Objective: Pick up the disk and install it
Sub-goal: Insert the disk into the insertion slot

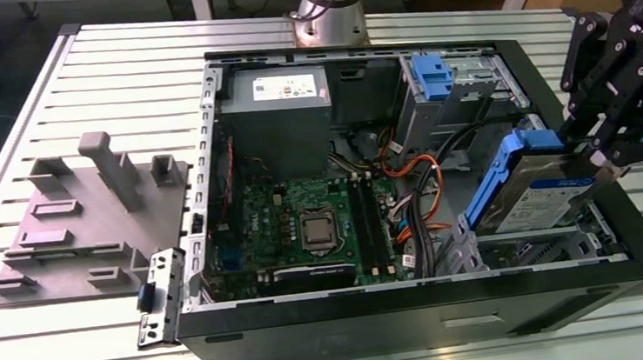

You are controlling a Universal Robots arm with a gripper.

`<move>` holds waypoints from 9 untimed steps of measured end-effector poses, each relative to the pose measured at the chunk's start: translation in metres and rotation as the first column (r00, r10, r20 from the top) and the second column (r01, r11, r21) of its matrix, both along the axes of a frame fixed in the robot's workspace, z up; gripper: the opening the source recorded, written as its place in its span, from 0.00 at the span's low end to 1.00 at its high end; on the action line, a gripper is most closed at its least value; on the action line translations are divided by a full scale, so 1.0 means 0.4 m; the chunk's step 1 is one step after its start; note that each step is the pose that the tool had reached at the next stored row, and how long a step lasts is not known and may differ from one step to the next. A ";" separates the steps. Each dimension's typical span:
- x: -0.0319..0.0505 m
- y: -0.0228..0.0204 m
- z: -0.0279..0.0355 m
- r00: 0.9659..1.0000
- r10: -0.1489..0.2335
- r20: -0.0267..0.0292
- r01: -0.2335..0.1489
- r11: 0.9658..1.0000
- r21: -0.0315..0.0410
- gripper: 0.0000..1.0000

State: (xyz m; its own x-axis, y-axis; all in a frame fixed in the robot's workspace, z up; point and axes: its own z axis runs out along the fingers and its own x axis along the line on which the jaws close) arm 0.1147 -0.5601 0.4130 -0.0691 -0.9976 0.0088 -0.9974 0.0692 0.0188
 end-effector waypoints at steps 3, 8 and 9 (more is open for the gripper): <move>0.000 0.000 -0.014 1.000 0.000 0.000 0.000 1.000 0.000 0.35; 0.000 0.000 -0.035 1.000 0.000 0.000 0.000 1.000 -0.001 0.35; 0.000 0.000 -0.040 1.000 0.000 0.000 0.000 1.000 -0.001 0.35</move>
